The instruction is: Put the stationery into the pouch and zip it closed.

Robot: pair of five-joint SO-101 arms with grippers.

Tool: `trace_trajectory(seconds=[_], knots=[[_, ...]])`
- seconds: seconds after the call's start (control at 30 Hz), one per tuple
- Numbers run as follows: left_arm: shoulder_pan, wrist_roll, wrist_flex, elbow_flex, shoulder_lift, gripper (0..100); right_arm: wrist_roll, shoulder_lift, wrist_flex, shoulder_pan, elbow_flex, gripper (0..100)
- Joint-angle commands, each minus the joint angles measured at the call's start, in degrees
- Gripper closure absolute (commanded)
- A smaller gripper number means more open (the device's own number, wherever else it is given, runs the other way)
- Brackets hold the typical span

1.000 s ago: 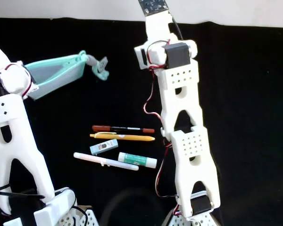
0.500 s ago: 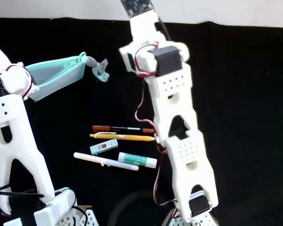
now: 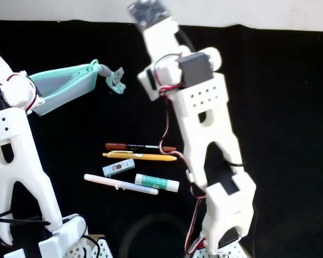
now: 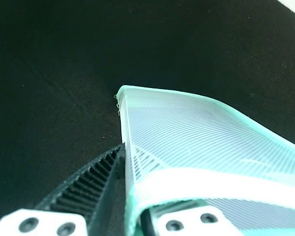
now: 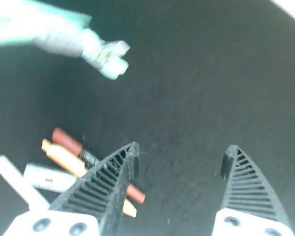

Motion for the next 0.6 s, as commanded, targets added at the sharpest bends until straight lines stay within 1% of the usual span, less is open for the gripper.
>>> trace_trajectory(seconds=[0.0,0.3,0.47,0.57], knots=[[0.22,0.09,-1.05,-0.40,-0.66,99,3.52,-4.70,0.48,-3.03,5.58,72.4],[0.22,0.09,-1.05,-0.40,-0.66,99,12.04,-4.97,0.40,-9.89,12.88,72.4],[0.22,0.09,-1.05,-0.40,-0.66,99,18.81,-4.97,0.40,-14.20,17.71,72.4],[0.22,0.00,-0.97,-0.40,-0.66,99,21.45,-4.88,0.40,-15.96,20.62,72.4]])
